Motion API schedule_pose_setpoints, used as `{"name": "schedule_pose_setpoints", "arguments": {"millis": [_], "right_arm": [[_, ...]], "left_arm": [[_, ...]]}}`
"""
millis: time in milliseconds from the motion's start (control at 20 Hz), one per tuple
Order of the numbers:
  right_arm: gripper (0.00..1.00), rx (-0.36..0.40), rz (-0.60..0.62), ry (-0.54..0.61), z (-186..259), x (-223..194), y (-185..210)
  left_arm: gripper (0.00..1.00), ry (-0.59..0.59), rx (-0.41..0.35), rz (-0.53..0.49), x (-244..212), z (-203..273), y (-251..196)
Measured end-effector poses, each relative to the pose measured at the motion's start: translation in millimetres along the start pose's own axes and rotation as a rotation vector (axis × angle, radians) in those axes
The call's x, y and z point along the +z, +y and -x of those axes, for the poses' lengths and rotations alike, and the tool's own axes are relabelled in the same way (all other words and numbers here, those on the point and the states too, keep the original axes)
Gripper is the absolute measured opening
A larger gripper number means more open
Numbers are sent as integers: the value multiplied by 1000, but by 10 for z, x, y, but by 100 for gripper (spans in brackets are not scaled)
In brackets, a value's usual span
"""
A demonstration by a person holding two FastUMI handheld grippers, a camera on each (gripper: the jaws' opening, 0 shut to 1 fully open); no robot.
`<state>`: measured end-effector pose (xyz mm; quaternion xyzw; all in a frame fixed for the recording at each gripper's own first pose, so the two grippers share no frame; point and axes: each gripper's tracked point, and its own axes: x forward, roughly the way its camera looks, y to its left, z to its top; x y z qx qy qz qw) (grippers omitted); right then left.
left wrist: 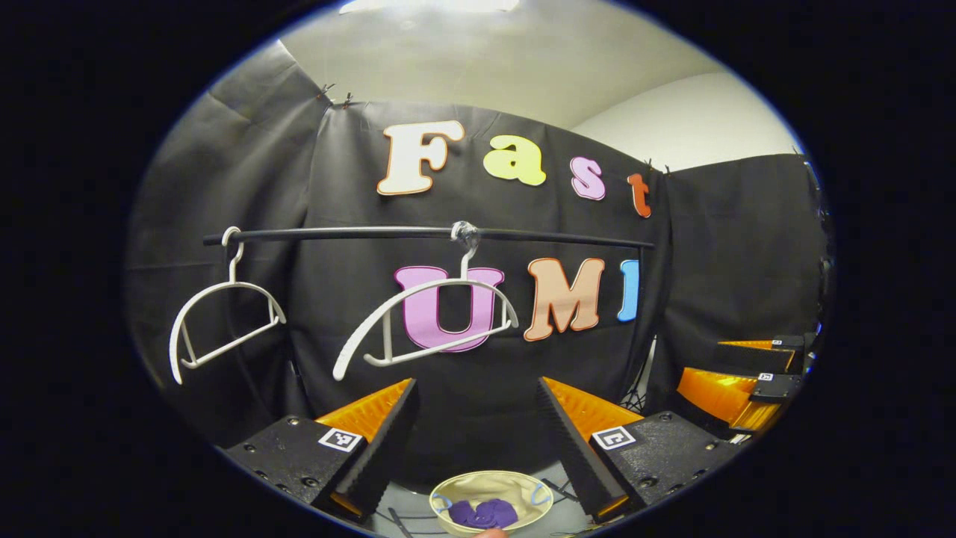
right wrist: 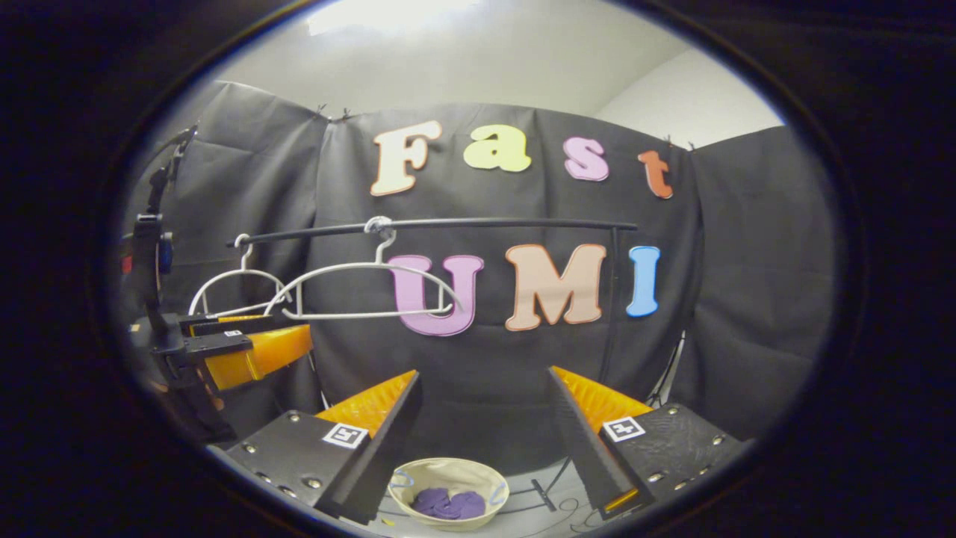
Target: Grasp the clothes on the hanger with both hands and then place them into the laundry hamper below.
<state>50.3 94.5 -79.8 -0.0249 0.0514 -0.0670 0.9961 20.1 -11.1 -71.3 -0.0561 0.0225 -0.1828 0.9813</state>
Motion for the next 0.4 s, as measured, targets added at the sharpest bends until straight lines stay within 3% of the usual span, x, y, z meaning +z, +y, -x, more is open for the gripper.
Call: {"name": "schedule_pose_setpoints", "arguments": {"millis": [150, 250, 300, 400], "right_arm": [[100, -31, -54, -17, 97, 33, -89], [98, -42, -68, -18, 137, 34, -135], [92, -45, -63, -23, 143, 49, -163], [92, -40, -47, -24, 134, 64, -206]], "left_arm": [[95, -21, -22, -2, 69, -5, -53], [94, -5, -29, -13, 41, -10, -94], [96, -12, -32, -18, 77, -14, -122], [96, -30, -24, -29, 136, -37, -149]]}}
